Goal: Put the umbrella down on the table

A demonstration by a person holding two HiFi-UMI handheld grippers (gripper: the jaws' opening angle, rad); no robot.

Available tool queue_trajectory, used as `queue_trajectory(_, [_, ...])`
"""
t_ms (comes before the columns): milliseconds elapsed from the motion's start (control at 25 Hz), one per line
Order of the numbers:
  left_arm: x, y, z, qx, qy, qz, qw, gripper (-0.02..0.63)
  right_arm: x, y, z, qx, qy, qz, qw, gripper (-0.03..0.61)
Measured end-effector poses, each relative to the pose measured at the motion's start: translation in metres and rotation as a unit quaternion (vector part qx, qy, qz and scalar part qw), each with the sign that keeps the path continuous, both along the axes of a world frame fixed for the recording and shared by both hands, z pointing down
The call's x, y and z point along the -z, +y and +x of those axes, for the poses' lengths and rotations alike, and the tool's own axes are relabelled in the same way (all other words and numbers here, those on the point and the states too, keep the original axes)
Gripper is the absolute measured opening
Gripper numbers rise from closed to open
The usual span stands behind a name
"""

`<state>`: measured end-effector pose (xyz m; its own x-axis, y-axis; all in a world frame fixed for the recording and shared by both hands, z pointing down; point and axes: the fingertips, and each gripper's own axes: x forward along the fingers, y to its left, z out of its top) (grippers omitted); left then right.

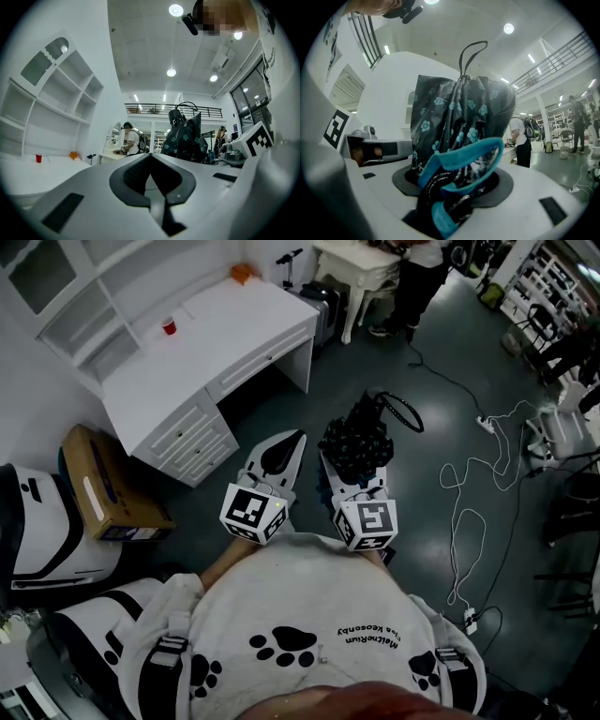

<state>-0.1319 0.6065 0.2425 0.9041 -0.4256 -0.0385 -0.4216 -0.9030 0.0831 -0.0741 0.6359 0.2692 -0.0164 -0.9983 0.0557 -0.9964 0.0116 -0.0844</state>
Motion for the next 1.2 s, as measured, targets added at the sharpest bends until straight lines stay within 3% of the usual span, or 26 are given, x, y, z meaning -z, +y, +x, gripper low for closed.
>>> queue_trajectory(320, [0.003, -0.095, 0.013, -0.039, -0.012, 0.009, 0.9991, 0.017, 0.001, -0.097, 0.011, -0.031, -0.017, 0.006, 0.999, 0.279])
queue_trajectory(560, [-0.002, -0.182, -0.003, -0.041, -0.008, 0.003, 0.9991, 0.017, -0.003, -0.178, -0.004, -0.037, -0.02, 0.006, 0.999, 0.279])
queue_trajectory(960, [-0.018, -0.233, -0.017, -0.048, -0.001, -0.02, 0.9987, 0.017, -0.018, -0.231, -0.017, -0.04, -0.019, -0.019, 0.999, 0.279])
queue_trajectory(1200, [-0.026, -0.234, -0.018, -0.047, 0.0, -0.034, 0.9983, 0.017, -0.024, -0.234, -0.017, -0.04, -0.021, -0.03, 0.999, 0.279])
